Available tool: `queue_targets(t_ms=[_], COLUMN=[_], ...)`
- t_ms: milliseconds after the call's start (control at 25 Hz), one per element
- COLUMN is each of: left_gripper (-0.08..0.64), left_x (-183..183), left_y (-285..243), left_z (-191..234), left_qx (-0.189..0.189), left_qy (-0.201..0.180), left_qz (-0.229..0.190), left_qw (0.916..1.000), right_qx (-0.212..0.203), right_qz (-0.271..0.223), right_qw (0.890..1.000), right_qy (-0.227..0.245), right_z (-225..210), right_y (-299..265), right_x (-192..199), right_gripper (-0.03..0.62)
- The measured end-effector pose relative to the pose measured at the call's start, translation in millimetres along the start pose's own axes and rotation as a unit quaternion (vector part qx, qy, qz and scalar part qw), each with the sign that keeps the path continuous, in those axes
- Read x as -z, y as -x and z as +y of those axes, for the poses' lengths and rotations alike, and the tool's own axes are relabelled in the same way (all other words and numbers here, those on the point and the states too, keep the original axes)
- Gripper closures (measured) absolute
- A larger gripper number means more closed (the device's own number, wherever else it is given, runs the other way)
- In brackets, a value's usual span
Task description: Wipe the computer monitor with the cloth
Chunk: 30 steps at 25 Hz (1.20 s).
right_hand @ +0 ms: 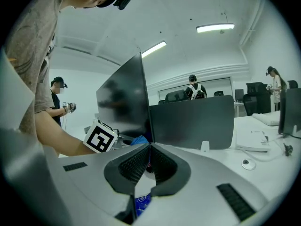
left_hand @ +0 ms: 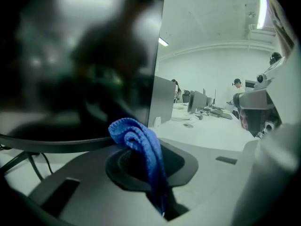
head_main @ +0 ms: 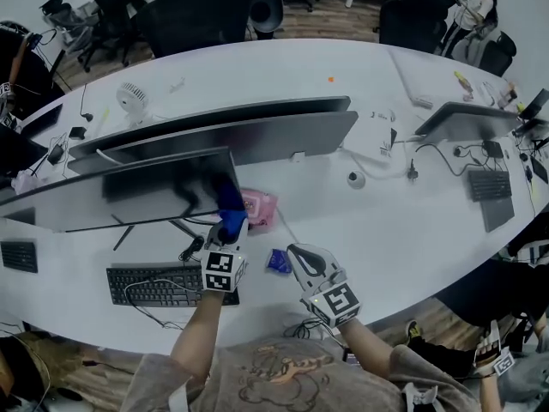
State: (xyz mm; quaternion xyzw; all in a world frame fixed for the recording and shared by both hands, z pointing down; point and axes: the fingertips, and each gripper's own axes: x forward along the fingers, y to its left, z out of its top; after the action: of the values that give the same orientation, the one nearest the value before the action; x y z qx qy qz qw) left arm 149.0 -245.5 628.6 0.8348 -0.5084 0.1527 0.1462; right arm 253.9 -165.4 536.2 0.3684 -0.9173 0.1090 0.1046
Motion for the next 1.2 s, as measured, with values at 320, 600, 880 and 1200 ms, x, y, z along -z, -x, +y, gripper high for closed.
queue_targets(t_ms=[320,600,880,1200], left_gripper=[0.512,0.512,0.512,0.512], left_x=[-4.4,-31.4,-63.2,-107.4], left_y=[-5.3,-4.4,7.2,27.7], left_z=[-10.9,-19.7,-23.2,-29.7], left_qx=[0.001,0.007,-0.002,-0.001], left_qy=[0.006,0.017,0.029,0.009], left_qz=[0.000,-0.032,-0.065,-0.109], left_qw=[1.0000,0.9993,0.9974,0.9940], right_qx=[-0.001,-0.008,-0.010,-0.012], right_qz=[-0.010,-0.022,-0.025,-0.041], right_qw=[1.000,1.000,1.000,0.999], right_qy=[-0.011,-0.010,-0.001,0.005], right_z=[-3.7,-3.2,0.1,6.4], right_y=[0.8,0.9,3.3,7.5], right_x=[2.9,3.6,-2.1,-12.3], right_gripper=[0.571,0.571,0.571,0.571])
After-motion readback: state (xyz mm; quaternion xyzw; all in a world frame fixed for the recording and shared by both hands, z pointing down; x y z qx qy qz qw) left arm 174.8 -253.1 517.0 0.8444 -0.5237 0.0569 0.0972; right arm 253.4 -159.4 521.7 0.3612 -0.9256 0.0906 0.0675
